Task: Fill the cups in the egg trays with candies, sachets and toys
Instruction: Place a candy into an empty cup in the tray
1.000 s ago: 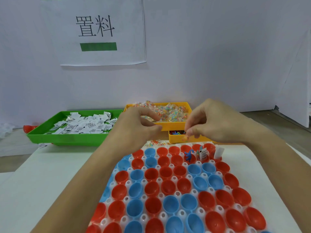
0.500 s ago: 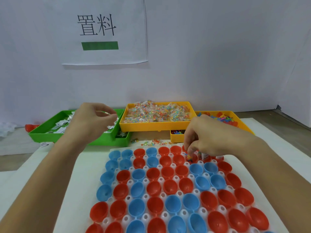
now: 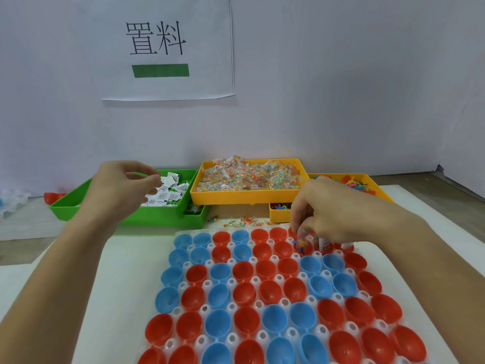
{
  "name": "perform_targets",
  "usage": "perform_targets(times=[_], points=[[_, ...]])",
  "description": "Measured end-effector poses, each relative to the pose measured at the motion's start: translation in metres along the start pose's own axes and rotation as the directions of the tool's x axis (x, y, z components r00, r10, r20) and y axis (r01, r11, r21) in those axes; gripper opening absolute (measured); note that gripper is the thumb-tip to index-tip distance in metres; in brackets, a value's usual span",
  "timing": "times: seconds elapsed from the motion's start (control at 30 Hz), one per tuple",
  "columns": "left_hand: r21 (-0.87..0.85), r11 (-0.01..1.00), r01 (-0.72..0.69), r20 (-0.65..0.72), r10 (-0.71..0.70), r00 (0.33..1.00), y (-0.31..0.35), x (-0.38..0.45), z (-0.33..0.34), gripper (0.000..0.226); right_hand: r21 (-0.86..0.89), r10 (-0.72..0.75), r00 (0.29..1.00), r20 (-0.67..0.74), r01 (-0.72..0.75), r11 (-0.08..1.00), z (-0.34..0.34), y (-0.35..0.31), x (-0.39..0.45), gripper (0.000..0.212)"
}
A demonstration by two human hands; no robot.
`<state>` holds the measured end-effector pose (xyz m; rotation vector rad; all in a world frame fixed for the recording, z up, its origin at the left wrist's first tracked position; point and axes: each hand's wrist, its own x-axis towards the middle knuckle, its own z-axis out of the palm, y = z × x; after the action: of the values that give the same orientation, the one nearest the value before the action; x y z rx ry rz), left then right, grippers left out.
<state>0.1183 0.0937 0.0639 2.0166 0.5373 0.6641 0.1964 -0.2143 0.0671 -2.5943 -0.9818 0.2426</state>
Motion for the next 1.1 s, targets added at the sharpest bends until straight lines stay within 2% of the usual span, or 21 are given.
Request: perform_targets(times=[0.37, 0.53, 0.77, 1.0, 1.1], points=[[-0.018, 1.0, -0.018, 0.015, 0.018, 1.0, 0.0, 0.001, 0.001, 0.011, -0.016, -0.019, 0.999, 0.035, 0.02, 1.0, 0.003, 0.001, 0.002, 0.027], [-0.026, 0.999, -0.02, 0.015, 0.02, 1.0, -0.001, 0.001, 0.001, 0.011, -0.039, 0.016, 0.998, 0.063, -0.013, 0.999, 0.008, 0.004, 0.004, 0.028], [-0.01, 1.0, -0.017, -0.005, 0.017, 1.0, -0.004, 0.002, 0.001, 0.009, -0.029, 0.014, 0.999, 0.029, -0.013, 1.0, 0.008, 0.006, 0.005, 0.022], [0.093, 0.996, 0.007, -0.104, 0.003, 0.995, -0.011, 0.002, 0.008, 0.021, -0.028, 0.024, 0.999, 0.031, -0.023, 0.999, 0.007, 0.009, 0.006, 0.026], [0.227, 0.974, -0.027, -0.133, 0.059, 0.989, -0.014, 0.004, 0.011, 0.019, -0.042, 0.014, 0.999, 0.034, -0.013, 0.999, 0.006, 0.008, 0.005, 0.026]])
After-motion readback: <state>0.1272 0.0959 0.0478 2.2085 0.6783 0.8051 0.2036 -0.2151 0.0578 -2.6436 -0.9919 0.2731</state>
